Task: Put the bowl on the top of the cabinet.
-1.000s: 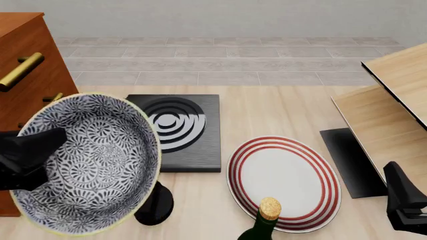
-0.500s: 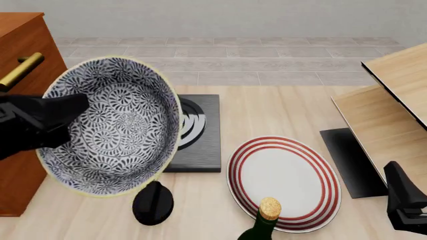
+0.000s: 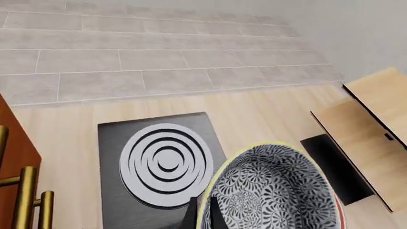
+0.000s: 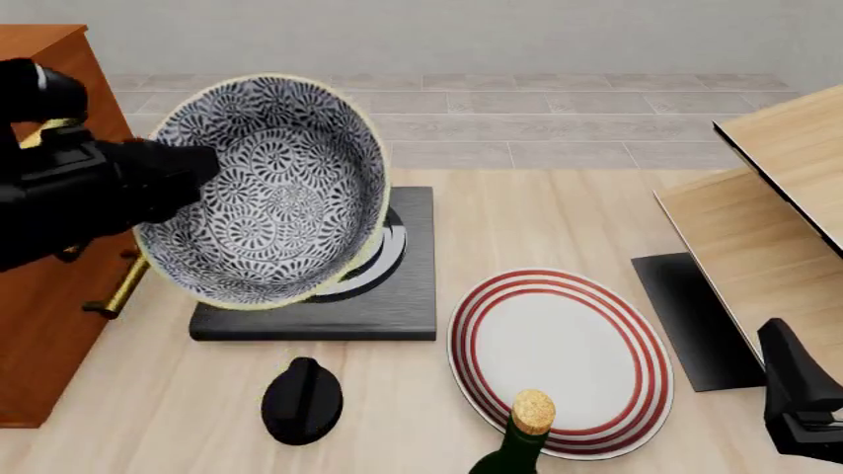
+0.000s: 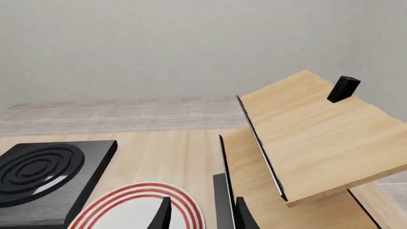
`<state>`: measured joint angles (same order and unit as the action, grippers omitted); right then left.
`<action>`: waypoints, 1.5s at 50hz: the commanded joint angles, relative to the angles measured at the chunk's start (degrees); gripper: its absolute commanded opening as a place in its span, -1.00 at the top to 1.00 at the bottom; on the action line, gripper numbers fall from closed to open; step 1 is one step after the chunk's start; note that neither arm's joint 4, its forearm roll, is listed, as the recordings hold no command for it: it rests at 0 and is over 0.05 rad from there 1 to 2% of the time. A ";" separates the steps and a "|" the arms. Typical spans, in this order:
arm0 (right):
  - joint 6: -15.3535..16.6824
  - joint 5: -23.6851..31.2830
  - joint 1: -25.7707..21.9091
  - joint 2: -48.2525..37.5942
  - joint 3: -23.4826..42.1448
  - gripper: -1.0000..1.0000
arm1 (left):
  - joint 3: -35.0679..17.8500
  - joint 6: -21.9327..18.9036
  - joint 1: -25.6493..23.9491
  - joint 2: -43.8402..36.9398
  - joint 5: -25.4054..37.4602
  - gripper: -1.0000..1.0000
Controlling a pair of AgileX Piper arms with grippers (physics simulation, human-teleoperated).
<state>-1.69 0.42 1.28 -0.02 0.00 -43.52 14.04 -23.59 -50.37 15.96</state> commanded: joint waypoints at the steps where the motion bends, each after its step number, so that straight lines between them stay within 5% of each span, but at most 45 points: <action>1: 0.12 -0.01 -0.02 0.00 0.00 -1.00 | -5.29 1.71 2.02 -6.88 1.23 1.00; 11: 0.14 -0.06 0.06 0.00 0.00 -1.00 | -10.44 3.01 1.98 -12.86 3.44 1.00; 16: 0.22 -0.03 0.01 0.01 0.00 -1.00 | -12.13 4.79 4.73 -14.25 4.06 1.00; 26: 0.12 -0.09 0.12 0.01 0.00 -1.00 | -13.70 1.95 10.95 -18.81 5.60 1.00; 32: 0.06 -0.09 0.15 0.01 0.00 -1.00 | -13.59 5.52 8.35 -18.84 4.35 1.00; 42: 0.15 -0.17 0.28 0.01 0.00 -1.00 | -14.39 2.57 10.60 -18.55 4.44 1.00; 57: 0.47 -0.13 0.28 0.00 0.00 -1.00 | -18.47 11.79 14.90 -18.75 8.69 1.00; 66: 0.61 -0.08 0.24 -0.01 0.00 -1.00 | -23.11 13.45 15.28 -19.09 12.10 1.00; 75: 0.62 -0.10 0.19 -0.01 0.00 -1.00 | -27.08 15.11 23.25 -18.55 16.13 1.00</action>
<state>-1.12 0.31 1.50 -0.03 0.00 -66.21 27.25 -6.07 -69.45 28.35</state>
